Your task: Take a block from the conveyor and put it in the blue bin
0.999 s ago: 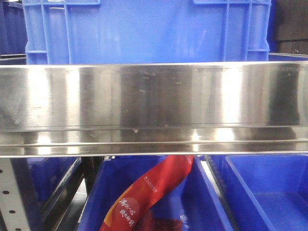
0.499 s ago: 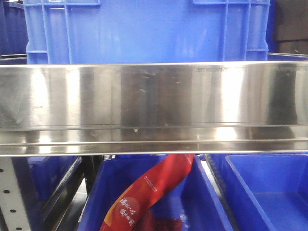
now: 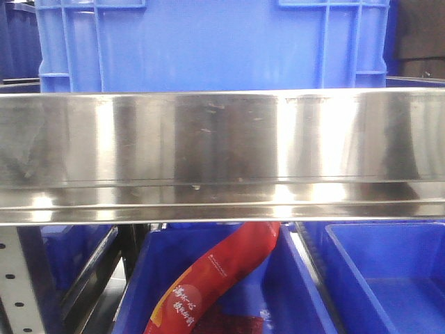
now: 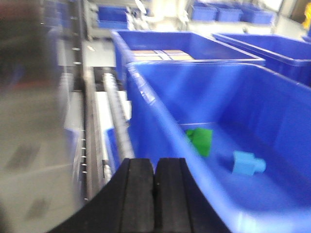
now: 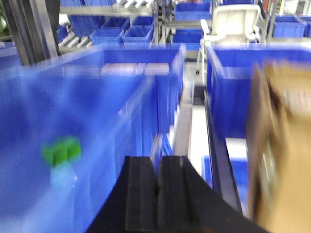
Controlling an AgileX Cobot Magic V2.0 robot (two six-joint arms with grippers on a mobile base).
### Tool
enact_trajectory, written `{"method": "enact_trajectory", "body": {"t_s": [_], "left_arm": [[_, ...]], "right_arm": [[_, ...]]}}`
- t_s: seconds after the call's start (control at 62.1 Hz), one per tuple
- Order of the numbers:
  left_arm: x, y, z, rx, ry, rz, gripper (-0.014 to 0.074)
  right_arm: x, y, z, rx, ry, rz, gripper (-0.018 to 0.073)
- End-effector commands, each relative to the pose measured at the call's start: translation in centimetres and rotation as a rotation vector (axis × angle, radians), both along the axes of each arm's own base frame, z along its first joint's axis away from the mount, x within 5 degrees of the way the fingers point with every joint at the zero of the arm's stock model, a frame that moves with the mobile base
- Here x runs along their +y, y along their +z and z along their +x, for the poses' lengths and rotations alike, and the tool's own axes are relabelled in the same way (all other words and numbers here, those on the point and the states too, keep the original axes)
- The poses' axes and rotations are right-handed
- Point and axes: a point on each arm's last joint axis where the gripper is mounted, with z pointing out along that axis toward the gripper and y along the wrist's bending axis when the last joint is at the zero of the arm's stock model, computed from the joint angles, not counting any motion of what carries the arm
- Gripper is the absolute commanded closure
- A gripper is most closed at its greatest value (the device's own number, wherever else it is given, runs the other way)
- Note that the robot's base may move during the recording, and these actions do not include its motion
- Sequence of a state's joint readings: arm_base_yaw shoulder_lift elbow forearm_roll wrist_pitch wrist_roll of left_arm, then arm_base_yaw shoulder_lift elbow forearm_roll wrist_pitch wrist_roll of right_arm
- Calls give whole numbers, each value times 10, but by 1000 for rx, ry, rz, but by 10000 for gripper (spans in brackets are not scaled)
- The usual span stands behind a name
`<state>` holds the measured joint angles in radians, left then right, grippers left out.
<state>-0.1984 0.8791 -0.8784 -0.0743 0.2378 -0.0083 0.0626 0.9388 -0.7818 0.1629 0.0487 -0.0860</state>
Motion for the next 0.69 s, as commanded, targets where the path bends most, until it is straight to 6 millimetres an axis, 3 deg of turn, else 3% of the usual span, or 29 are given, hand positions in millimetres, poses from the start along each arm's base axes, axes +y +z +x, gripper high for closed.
{"method": "enact_trajectory", "body": {"t_s": [0.0, 0.193, 0.322, 0.499, 0.677], "left_arm": [[6, -14, -24, -73, 13, -26, 707], [14, -58, -62, -76, 15, -25, 707], [18, -80, -83, -92, 15, -28, 707], [21, -88, -101, -144, 15, -39, 707], [23, -83, -110, -202, 15, -50, 707]], "right_arm": [[-3, -12, -21, -38, -12, -1, 720], [-5, -47, -57, -20, -12, -2, 720], [-6, -49, -77, -53, -8, 0, 721], [-6, -42, -90, -108, -6, 4, 721], [-7, -39, -93, -134, -8, 5, 721]]}}
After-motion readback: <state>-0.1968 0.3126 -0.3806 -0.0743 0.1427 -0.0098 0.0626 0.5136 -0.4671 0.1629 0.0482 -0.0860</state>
